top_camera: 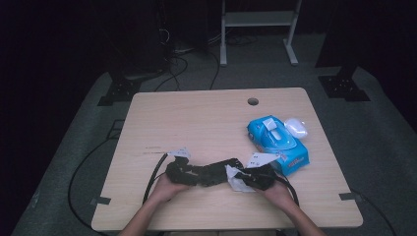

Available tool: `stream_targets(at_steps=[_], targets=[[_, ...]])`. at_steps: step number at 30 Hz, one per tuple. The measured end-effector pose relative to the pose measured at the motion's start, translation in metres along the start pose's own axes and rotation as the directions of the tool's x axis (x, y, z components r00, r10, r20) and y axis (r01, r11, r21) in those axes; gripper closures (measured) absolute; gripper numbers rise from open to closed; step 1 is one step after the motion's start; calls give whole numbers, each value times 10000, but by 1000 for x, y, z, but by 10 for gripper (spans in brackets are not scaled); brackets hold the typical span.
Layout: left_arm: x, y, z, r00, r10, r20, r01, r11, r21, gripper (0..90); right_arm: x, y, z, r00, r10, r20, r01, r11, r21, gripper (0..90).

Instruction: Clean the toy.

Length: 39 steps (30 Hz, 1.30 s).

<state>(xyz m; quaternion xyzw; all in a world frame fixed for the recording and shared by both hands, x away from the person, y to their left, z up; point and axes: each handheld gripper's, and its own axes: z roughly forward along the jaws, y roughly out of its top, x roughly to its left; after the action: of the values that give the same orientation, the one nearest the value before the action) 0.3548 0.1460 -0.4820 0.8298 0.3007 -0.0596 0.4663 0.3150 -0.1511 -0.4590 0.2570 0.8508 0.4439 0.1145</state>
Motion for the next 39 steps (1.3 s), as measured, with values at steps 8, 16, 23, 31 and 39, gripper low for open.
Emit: stream_targets(at_steps=[8,16,23,31,39], targets=[[-15,1,-2,9846,1403,-1043,-1423,9898,-118,359,0,-2,0,9999,105,-5,-105,9998,-147,838],[-11,0,-2,9885,1123,-1008,-1155,9930,-264,437,-7,1,-7,9989,351,-305,-342,9990,292,835],[-5,1,1,9974,548,-478,-545,9985,80,386,-5,-1,-9,9988,293,-381,-281,9991,322,837],[8,10,7,9966,-538,627,518,9981,341,340,-4,-5,-8,9993,-249,-289,252,9996,112,844],[7,15,14,9989,-333,342,321,9989,334,367,-3,-9,-9,9994,-288,-213,284,9994,-172,844]])
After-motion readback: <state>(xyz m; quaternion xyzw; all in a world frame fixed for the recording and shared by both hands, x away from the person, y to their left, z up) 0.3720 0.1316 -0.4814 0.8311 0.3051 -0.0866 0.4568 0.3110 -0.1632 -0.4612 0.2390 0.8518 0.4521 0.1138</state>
